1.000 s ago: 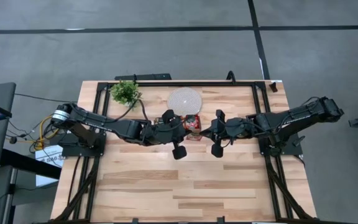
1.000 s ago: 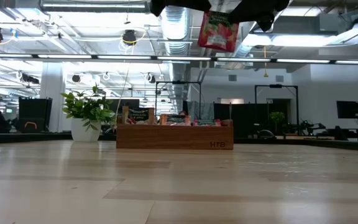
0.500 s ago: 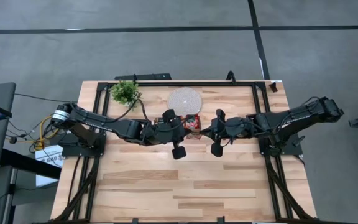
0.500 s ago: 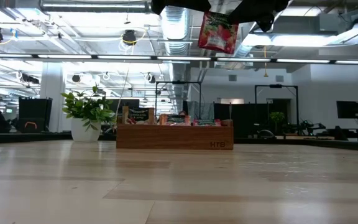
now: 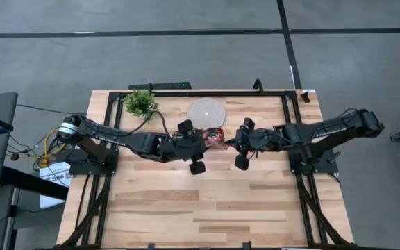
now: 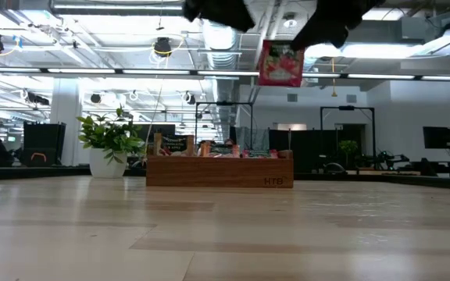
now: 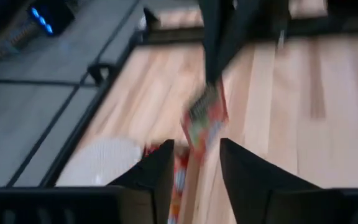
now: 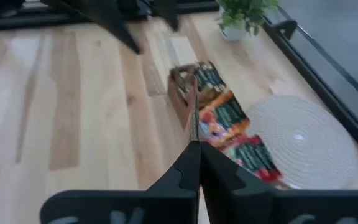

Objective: Pick & Place Tea
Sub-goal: Put the red tea bag into the right section of the wooden organizer

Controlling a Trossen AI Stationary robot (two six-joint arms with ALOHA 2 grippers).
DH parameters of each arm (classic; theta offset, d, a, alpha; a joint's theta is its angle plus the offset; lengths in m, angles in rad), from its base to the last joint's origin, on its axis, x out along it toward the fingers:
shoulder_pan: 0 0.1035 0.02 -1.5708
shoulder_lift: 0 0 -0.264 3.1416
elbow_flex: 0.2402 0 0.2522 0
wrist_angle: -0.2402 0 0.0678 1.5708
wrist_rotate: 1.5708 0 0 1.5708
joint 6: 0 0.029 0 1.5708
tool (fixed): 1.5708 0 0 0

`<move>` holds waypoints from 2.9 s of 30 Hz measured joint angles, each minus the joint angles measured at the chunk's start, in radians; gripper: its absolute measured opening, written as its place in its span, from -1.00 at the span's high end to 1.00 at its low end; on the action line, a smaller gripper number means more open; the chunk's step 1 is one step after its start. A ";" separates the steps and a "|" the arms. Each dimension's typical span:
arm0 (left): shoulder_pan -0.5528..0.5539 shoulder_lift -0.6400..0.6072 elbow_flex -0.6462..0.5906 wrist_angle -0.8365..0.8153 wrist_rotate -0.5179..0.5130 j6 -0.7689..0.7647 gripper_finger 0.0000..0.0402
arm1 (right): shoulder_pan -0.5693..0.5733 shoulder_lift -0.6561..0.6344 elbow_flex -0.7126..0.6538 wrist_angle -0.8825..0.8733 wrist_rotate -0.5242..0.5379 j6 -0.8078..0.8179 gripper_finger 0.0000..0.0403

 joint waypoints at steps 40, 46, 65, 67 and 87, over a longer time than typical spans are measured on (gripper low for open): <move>-0.103 -0.315 -0.448 -0.371 -0.082 -0.610 0.33 | -0.445 0.393 0.105 -0.005 -0.454 -0.433 1.00; -0.103 -0.497 -0.577 -0.238 -0.083 -0.609 0.33 | -0.476 0.393 0.105 0.001 -0.473 -0.432 1.00; -0.106 -0.704 -0.739 -0.088 -0.065 -0.606 0.33 | -0.476 0.393 0.105 -0.012 -0.473 -0.405 1.00; -0.107 -0.705 -0.739 -0.086 -0.065 -0.606 0.33 | -0.464 0.393 0.105 -0.009 -0.473 -0.405 1.00; -0.108 -0.705 -0.738 -0.068 -0.045 -0.601 0.33 | -0.445 0.394 0.036 0.062 -0.418 -0.345 1.00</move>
